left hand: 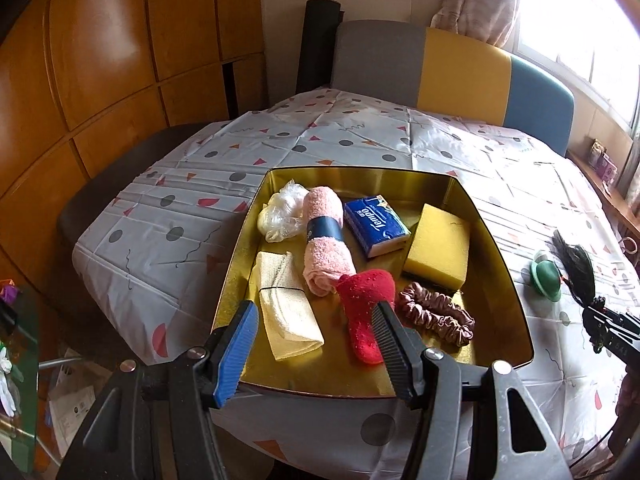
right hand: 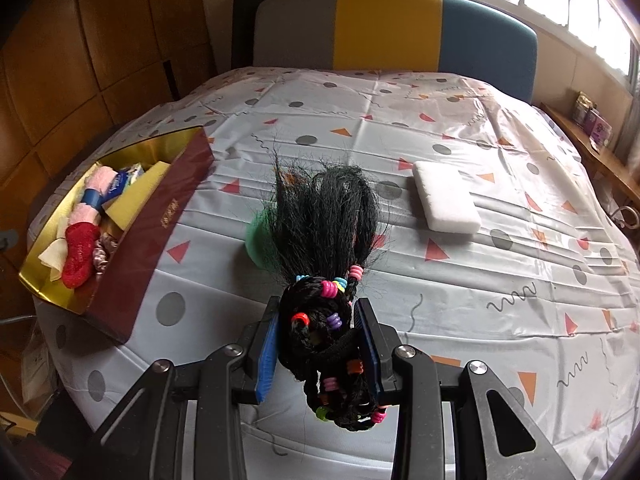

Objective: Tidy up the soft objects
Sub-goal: 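Carry the black hair tuft with the right gripper over the tray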

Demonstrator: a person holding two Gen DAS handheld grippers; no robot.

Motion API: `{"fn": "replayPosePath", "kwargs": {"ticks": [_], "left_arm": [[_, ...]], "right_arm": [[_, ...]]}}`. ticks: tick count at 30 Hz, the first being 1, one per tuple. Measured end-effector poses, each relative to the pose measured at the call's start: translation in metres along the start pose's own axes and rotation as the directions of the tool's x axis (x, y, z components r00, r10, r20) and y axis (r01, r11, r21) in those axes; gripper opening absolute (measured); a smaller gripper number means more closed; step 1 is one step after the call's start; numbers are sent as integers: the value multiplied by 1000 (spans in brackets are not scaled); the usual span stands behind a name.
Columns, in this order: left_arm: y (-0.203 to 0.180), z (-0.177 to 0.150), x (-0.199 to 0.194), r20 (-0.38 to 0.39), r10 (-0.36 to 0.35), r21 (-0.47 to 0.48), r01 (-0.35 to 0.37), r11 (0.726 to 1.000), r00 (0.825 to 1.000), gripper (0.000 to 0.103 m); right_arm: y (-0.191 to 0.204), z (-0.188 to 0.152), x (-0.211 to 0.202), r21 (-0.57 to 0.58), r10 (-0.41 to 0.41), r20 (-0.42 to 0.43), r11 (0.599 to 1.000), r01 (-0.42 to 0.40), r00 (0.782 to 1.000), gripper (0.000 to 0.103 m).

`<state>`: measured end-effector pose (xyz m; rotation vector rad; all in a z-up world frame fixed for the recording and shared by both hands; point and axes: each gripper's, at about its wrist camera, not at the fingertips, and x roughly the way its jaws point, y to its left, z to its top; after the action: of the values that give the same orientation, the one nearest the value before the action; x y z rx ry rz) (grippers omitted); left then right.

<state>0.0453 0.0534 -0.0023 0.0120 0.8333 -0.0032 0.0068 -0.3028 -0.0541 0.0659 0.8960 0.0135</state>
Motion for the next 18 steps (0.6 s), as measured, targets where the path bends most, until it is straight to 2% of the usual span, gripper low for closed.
{"fn": "replayPosePath", "kwargs": {"ticks": [4,10,18], "left_arm": [[0,-2,-1,1,-6,4,6,1000,1000,60],[2,-4,-2,3,-13,1,13,1000,1000,60],[13,-10,1,-3,-32,-20,32,999,999,60]], "right_arm": [[7,-1,1,-20,2,-5,1000,-2,1000,36],[3,-4,12,-20,-50,-54,999,49,997,36],[9,-8,15,-34,-40,-72,999,37,997,36]]}}
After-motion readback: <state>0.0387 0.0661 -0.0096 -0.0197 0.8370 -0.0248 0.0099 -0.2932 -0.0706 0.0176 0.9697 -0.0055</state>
